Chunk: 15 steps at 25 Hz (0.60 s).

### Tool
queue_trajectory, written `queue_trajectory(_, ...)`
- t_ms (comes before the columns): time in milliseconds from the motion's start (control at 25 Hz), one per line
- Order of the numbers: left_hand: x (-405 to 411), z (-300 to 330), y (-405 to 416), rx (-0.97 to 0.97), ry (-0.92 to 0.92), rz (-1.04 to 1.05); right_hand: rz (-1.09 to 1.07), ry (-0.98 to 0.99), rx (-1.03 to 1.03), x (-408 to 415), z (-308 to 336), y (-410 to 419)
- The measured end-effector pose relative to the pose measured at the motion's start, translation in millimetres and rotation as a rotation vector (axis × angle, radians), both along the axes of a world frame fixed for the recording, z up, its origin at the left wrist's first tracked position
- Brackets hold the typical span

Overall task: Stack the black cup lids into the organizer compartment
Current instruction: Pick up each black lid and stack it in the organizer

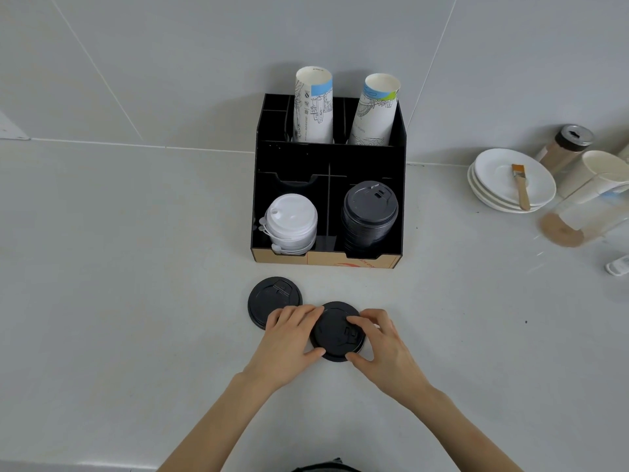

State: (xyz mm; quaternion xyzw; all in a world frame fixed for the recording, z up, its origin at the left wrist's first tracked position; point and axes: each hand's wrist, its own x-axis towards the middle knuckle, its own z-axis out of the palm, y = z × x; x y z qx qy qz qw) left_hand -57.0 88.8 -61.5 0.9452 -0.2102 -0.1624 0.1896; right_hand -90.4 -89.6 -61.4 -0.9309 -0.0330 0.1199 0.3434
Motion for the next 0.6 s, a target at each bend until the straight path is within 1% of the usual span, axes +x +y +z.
queue_trajectory(160,5,3,-3,0.003,0.004,-0.015,-0.009,0.006,0.045,5,2,-4)
queue_trajectory(400,12,16,-5,-0.162,0.029,0.043,-0.051,0.009,0.202,17,17,-14)
queue_trajectory(600,21,35,-12,-0.277,-0.044,0.073,-0.043,-0.037,0.241,28,39,-24)
